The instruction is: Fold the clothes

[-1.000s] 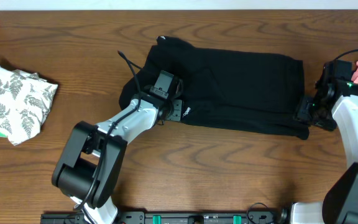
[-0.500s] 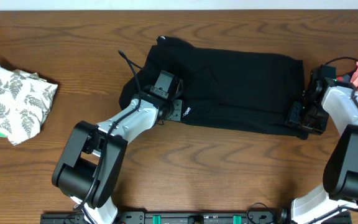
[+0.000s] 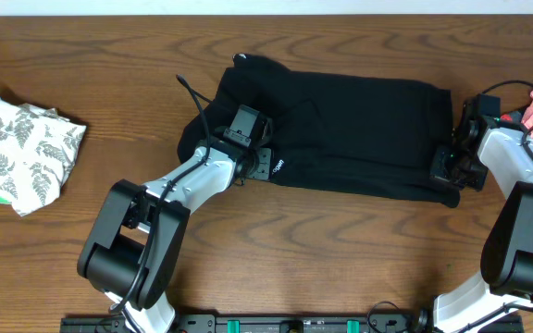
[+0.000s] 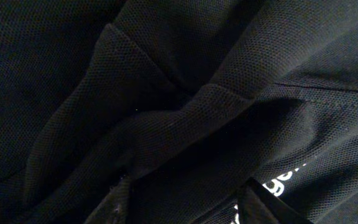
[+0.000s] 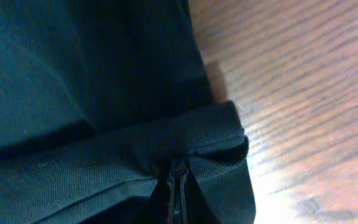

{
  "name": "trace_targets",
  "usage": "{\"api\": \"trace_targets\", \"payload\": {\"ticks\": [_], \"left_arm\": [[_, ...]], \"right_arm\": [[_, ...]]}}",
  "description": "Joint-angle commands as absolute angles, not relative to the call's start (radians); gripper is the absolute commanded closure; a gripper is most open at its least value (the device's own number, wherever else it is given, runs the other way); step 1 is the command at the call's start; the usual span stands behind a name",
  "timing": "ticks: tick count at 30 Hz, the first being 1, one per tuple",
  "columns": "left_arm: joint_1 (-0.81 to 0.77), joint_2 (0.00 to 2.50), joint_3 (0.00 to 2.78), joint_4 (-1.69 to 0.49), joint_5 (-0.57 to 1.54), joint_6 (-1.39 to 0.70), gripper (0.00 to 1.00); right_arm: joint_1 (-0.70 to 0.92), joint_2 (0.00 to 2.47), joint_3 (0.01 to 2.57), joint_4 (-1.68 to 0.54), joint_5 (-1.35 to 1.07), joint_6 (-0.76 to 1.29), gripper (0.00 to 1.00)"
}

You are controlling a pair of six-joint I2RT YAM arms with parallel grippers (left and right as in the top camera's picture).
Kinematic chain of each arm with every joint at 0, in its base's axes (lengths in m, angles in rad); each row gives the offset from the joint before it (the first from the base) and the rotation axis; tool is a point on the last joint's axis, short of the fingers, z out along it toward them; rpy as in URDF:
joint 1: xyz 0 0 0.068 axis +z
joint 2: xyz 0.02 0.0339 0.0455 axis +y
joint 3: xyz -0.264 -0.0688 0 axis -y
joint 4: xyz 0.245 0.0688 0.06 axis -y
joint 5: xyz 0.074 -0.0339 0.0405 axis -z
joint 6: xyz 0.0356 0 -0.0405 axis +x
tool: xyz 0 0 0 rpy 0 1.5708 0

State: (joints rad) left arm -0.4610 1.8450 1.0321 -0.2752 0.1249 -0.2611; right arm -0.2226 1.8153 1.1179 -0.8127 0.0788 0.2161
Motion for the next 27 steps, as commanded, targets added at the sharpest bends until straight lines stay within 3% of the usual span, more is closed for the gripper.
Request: {"api": "trace_targets", "payload": {"ticks": [1,15,23,26,27], "left_arm": [[-0.461,1.875,1.036,-0.29,0.123,-0.255,0.44],[-0.461,1.875,1.035,-0.302,0.122,-0.255,0.44],[-0.461,1.875,1.027,-0.309,0.119,-0.255,0.44],[-0.461,1.875,1.019,-0.309,0.111,-0.255,0.44],[-0.461,1.875,1.017,-0.309,0.108,-0.255,0.44]], "right_arm": [[-0.229,1.824,1.116,-0.796,0.107,0.271,0.99],[-0.239,1.824,1.116,-0.448,0.107,0.315,0.99],[-0.246,1.825,1.116,-0.355,0.118,0.368,0.98],[-0.249,1.826,1.116,-0.368,0.133,0.357,0.71],[-0.249,1.826,1.116,-0.371,0.132,0.337,0.69]]}}
